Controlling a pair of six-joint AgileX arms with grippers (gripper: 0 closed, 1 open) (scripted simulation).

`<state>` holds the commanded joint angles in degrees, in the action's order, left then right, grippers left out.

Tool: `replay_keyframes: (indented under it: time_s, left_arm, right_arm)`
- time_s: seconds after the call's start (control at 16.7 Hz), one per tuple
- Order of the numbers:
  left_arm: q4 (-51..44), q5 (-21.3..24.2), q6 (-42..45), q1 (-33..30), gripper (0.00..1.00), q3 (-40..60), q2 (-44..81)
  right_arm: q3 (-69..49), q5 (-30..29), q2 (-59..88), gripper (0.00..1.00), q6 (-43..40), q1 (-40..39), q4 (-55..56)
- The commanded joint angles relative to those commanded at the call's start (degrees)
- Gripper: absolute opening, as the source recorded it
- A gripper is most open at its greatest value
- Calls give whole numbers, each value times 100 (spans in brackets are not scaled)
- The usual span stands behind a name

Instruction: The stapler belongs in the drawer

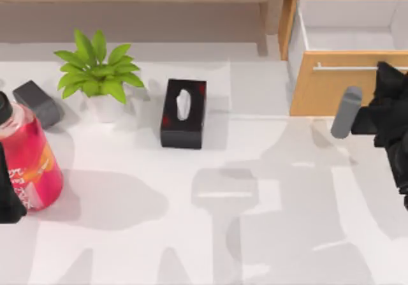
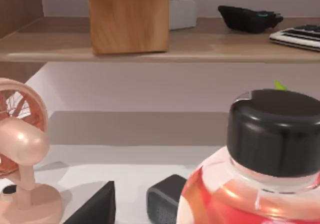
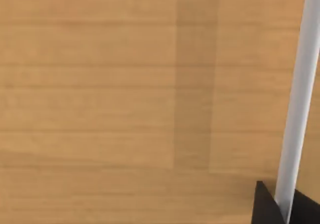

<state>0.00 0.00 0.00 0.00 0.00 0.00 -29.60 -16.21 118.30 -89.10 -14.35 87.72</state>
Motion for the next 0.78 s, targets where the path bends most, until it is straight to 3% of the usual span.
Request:
replay_keyframes:
  time_s: [0.48, 0.78]
  left_arm:
    - [0, 0, 0, 0, 100, 0, 0]
    - [0, 0, 0, 0, 100, 0, 0]
  right_arm:
    - [-281, 59, 79, 0, 19, 65, -187]
    - [-1138, 204, 452, 0, -8, 216, -705]
